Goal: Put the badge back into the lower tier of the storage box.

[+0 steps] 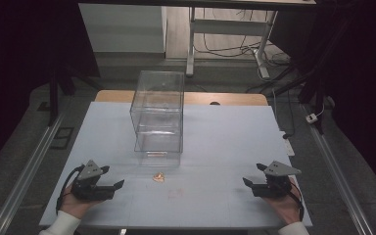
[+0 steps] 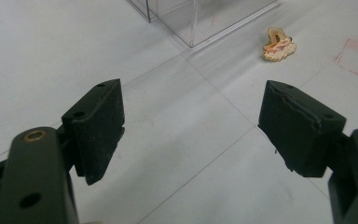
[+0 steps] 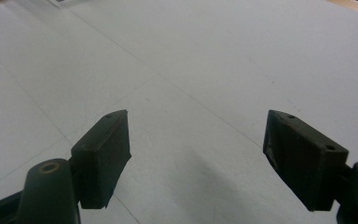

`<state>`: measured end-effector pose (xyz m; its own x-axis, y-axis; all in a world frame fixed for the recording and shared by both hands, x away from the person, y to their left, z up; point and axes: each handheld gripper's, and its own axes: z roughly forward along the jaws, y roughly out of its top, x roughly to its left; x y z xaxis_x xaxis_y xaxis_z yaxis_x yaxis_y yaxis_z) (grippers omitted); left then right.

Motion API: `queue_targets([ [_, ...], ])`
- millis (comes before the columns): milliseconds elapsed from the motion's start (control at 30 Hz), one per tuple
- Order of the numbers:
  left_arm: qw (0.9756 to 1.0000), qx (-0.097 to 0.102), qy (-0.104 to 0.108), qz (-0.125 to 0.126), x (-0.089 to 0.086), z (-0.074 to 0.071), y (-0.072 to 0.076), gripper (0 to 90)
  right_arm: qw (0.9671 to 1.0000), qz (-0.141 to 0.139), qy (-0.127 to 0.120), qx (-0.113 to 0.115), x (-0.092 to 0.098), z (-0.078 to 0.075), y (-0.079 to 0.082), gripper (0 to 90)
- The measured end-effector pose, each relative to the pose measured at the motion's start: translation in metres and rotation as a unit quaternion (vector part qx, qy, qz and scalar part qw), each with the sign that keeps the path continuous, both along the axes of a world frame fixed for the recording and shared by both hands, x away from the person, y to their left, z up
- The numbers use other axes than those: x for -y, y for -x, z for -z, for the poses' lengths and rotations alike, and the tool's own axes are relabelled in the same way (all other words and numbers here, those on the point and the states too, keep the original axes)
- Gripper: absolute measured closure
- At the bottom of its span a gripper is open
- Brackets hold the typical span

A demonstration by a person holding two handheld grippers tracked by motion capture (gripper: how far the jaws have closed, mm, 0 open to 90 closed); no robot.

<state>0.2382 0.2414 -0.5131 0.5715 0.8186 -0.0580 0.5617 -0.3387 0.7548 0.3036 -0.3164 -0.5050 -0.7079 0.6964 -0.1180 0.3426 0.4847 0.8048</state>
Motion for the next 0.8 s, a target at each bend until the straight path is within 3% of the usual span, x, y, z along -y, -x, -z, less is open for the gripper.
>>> queue_targets([
  [800, 0.9998, 0.002, -0.004, 0.02, 0.015, -0.01, -0.013, 23.0, 1.0, -0.007, 0.004, -0.001, -0.003, 0.001, 0.001, 26.5],
])
